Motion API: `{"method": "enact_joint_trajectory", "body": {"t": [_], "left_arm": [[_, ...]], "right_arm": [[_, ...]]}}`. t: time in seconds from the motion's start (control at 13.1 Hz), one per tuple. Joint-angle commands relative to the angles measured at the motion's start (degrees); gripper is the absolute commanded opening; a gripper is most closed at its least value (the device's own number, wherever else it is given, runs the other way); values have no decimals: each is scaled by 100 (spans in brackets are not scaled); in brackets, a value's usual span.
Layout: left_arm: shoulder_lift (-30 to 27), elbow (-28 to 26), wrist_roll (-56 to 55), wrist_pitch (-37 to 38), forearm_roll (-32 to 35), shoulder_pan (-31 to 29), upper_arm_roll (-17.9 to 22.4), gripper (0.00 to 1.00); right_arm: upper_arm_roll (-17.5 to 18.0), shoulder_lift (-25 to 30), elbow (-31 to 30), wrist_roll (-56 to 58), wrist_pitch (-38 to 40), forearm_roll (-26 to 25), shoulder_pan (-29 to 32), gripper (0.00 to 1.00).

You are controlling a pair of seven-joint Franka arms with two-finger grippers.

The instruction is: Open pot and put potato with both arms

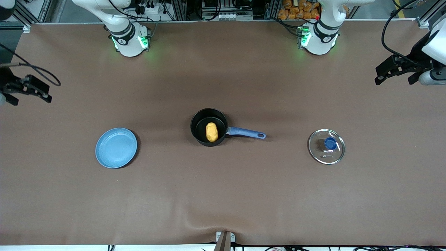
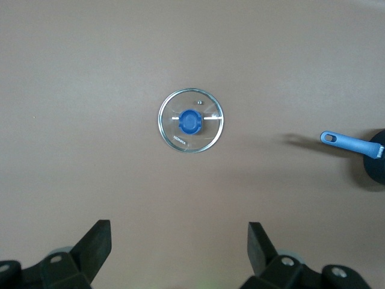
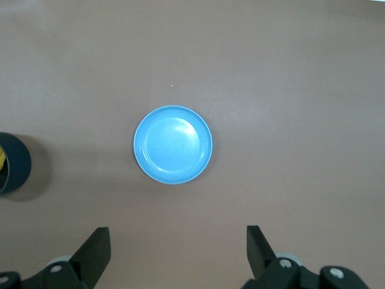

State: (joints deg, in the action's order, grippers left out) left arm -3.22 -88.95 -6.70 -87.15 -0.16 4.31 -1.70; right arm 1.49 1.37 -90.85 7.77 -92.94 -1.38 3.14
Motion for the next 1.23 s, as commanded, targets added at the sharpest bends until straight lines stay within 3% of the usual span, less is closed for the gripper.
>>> {"method": "enact_joint_trajectory", "body": {"t": [0.0,1.15], "left_arm": [[-91,18,54,233,-2,-18,-32,100],[145,184,54,260,103,52,-24,100]], "right_arm": [[70,293,-372,225,-172,-38,169,100],[44,276,-451,234,-277,-38,116,100]]}}
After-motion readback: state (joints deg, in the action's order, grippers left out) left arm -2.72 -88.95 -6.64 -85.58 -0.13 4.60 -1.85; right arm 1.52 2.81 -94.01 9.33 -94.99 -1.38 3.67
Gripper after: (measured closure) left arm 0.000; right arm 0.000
